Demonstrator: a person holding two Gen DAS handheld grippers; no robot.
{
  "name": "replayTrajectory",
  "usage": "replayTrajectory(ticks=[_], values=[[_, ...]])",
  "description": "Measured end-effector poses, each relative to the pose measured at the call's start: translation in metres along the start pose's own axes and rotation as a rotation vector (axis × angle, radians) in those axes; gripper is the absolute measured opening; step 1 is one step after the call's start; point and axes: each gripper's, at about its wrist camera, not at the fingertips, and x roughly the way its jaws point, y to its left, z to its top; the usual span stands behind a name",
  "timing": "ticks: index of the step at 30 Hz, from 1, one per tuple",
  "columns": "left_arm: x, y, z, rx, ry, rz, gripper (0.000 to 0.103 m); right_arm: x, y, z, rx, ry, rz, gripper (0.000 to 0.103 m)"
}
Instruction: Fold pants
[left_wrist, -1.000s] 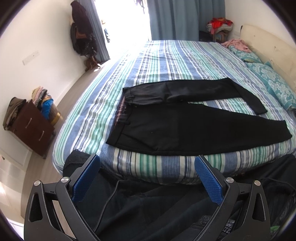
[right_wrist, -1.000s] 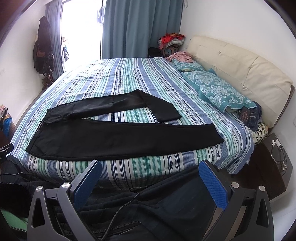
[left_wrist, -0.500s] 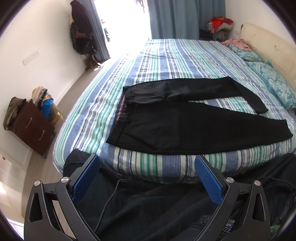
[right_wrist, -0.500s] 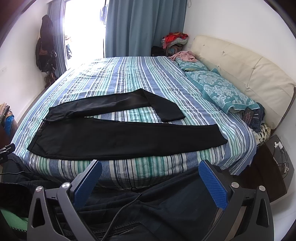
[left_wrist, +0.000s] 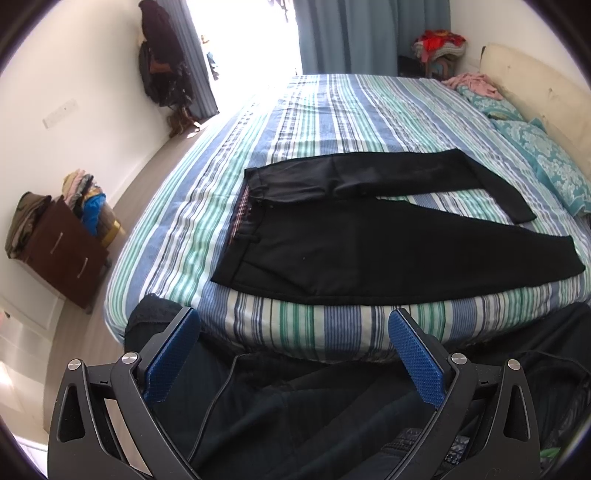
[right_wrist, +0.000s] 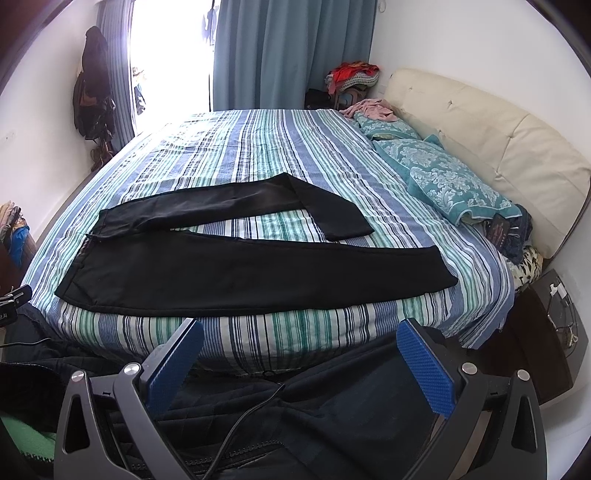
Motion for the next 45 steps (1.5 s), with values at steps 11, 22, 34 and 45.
replayTrajectory(ticks=[11,22,34,45], values=[[0.000,0.000,-0.003,0.002,0.003,0.001,0.102,0.001,0.000,-0.003,-0.001,0.002,-0.004,0.103],[0.004,-0.002,-0.002,0.015,0.019,0.004,0.102,0.004,-0.002,-0.003,0.000,0.017,-0.001,0.103],[0.008,-0.005,-0.002,0.027,0.033,0.007,0.102,0.013,0.003,-0.003,-0.010,0.035,0.004,0.103],[0.009,-0.008,-0.002,0.035,0.050,-0.003,0.102,0.011,0.000,-0.004,-0.003,0.016,0.002,0.103]])
